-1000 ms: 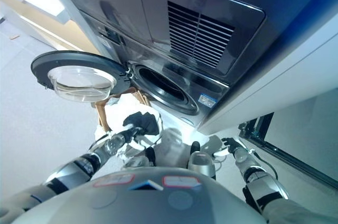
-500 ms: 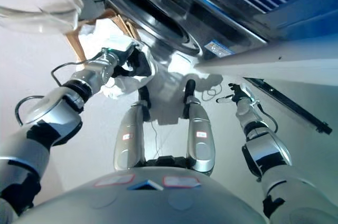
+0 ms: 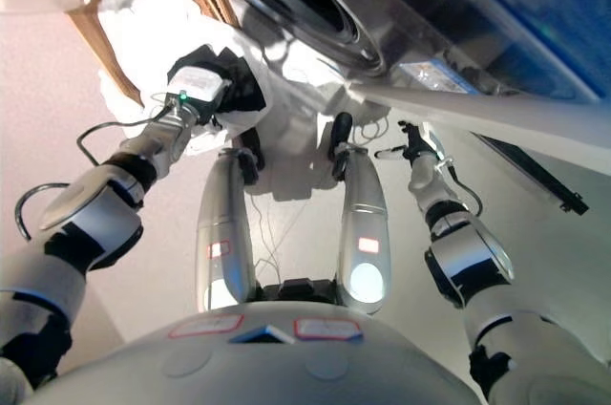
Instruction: Put the clothes in the basket into the washing machine.
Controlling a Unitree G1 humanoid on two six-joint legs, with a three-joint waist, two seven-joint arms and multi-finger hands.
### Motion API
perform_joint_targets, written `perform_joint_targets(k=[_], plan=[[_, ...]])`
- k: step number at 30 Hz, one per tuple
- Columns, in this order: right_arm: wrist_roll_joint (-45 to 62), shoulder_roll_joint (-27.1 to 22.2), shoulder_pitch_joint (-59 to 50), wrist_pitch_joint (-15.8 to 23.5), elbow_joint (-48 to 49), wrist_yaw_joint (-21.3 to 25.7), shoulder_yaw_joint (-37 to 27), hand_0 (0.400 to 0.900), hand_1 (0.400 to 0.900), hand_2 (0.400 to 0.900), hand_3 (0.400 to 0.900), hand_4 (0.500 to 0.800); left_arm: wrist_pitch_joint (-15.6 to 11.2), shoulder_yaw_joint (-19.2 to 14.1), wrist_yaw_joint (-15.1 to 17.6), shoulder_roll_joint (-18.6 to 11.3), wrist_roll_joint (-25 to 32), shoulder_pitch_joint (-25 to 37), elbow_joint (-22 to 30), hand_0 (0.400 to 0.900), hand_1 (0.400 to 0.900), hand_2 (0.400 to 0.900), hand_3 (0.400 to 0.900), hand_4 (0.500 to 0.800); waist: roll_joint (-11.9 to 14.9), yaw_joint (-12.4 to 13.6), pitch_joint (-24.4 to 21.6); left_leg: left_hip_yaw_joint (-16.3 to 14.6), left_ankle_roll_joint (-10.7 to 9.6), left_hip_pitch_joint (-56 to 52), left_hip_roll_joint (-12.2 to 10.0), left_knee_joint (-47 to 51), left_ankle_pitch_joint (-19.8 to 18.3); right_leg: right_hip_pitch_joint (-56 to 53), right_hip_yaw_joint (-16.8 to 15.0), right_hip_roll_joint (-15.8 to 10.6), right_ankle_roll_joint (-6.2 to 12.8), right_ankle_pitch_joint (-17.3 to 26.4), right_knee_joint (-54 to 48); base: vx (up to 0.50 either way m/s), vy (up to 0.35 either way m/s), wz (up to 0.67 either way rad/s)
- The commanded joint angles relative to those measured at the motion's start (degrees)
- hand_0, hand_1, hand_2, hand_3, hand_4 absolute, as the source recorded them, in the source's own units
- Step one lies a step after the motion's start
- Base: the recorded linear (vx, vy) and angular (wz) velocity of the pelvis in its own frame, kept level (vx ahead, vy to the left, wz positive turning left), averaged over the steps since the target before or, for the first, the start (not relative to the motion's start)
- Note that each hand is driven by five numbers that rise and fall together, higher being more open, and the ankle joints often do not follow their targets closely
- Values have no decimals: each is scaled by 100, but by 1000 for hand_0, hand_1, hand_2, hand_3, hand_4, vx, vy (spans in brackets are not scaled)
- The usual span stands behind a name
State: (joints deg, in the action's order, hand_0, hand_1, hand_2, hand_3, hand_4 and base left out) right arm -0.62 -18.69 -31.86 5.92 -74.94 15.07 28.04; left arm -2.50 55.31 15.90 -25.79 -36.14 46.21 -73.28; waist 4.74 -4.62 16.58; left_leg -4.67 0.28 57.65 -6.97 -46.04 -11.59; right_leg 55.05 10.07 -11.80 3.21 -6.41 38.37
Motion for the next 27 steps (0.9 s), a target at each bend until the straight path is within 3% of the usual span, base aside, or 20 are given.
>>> perform_joint_targets(k=[1,10,18,19,20,27], plan=[[210,-216,296,-27,-56,351,235,900,900,900,900,800,108,63,52,93,-186,-276,-247,900,900,900,900,800,-212,2,-246,216,-481,21,-175,342,135,-31,-211,-94,257,-186,314,0,0,0],[390,-145,178,-18,-210,465,319,900,900,900,900,800,176,70,-111,179,-216,-332,-364,900,900,900,900,800,-288,-28,-398,278,-409,667,-131,-404,-190,611,-249,-41,127,-517,1030,0,0,0],[628,-98,329,115,-224,570,136,900,900,900,900,800,144,9,-123,259,-168,-547,-442,900,900,900,900,800,-280,-51,-546,366,-394,789,-121,-334,-153,697,-202,12,75,-535,981,1,0,0],[644,-98,345,126,-208,577,125,900,900,900,900,800,137,10,-116,263,-161,-562,-436,545,545,545,545,587,-279,-57,-558,375,-394,803,-117,-320,-143,710,-206,19,72,-526,967,6,0,-4],[669,-85,366,142,-192,584,118,900,900,900,900,800,127,16,-100,261,-157,-562,-424,400,400,400,400,500,-280,-63,-572,378,-393,803,-119,-296,-134,717,-210,26,71,-520,950,9,2,-4],[804,-40,417,208,-106,605,79,900,900,900,900,800,113,31,25,226,-92,-512,-400,400,400,400,400,500,-300,-74,-619,363,-390,748,-124,-56,-49,679,-246,47,85,-406,736,11,9,-5]])
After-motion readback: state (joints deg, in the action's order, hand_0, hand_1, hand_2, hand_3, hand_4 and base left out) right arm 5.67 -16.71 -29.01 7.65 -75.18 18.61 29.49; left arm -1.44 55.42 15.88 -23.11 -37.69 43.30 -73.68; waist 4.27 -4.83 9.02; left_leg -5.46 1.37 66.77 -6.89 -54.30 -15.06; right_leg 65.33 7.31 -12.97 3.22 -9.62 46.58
